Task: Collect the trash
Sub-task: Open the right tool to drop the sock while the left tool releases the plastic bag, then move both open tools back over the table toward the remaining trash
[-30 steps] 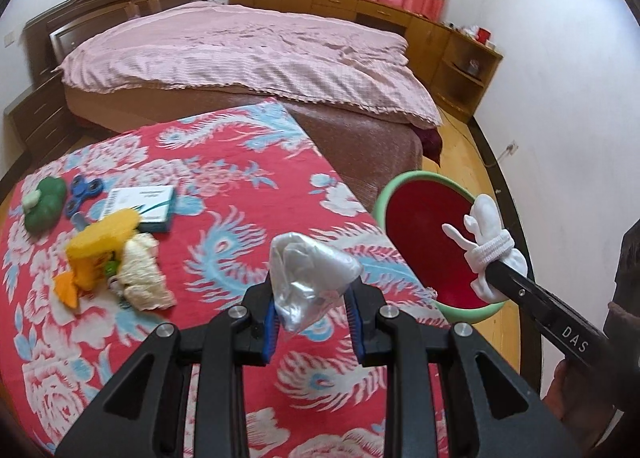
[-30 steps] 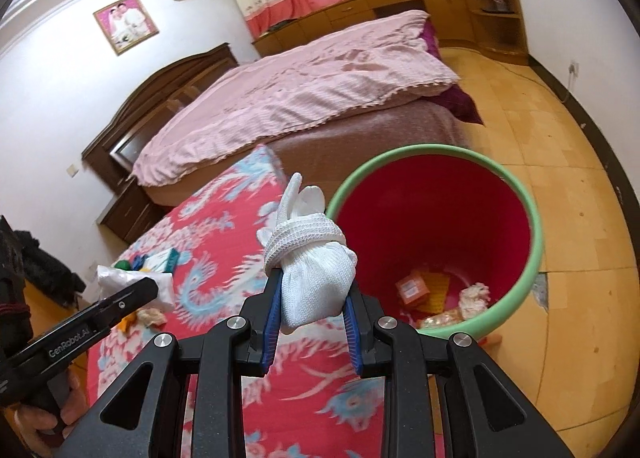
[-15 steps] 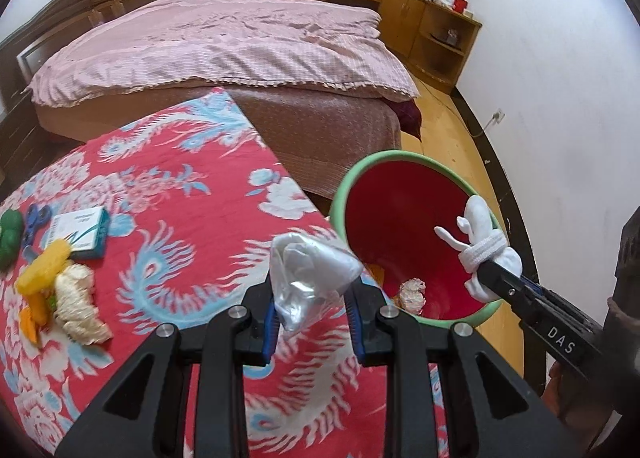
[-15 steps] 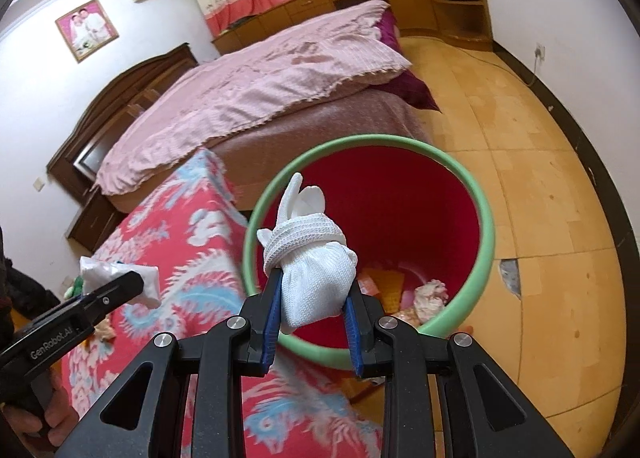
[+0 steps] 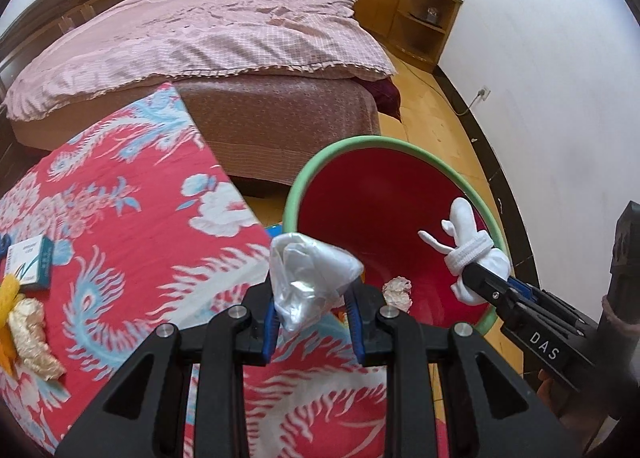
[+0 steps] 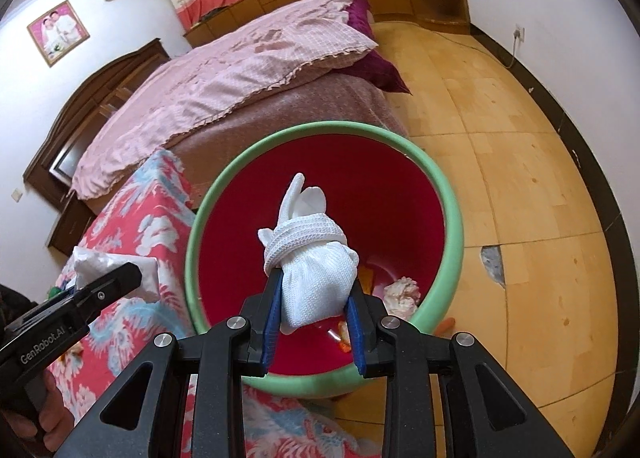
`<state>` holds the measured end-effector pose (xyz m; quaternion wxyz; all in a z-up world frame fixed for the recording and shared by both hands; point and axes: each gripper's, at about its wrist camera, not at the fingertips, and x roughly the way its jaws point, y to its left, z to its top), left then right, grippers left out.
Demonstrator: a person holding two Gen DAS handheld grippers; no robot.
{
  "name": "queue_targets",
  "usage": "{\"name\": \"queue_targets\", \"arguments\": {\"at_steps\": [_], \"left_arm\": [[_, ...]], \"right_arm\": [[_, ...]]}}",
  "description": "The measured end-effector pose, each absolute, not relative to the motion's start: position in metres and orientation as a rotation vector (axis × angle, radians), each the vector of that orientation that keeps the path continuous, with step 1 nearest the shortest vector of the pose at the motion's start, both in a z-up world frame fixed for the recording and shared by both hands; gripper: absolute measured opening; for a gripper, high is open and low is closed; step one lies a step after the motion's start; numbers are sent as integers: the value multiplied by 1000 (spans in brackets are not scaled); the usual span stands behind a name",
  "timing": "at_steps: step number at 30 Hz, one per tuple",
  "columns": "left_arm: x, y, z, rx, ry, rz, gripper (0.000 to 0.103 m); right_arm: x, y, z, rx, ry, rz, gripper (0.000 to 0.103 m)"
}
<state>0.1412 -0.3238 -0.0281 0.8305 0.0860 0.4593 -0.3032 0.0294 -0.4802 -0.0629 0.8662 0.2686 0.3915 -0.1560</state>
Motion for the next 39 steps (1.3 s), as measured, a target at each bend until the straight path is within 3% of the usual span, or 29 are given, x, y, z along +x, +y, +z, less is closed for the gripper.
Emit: {"name": "queue_targets", "arguments": {"at_steps": [7,10,14,19,39], "left_arm": [[145,-340,-40,194,993,-666,28],[146,-345,-43,197,999,-676,28],[146,-351,-47,207,1001,-676,31],[148,-353,-46,197,994,-673,46],[139,-313,-26,141,964,-618,46]], "right_arm": [[30,-488,-65,570,799,-335,35],[28,-494,-65,587,776,-344,46],[26,-502,-64,605,762,-353,46],[24,-506,-64,619,758,-361,46],[19,-485,-46,604,738,-329,46]]}}
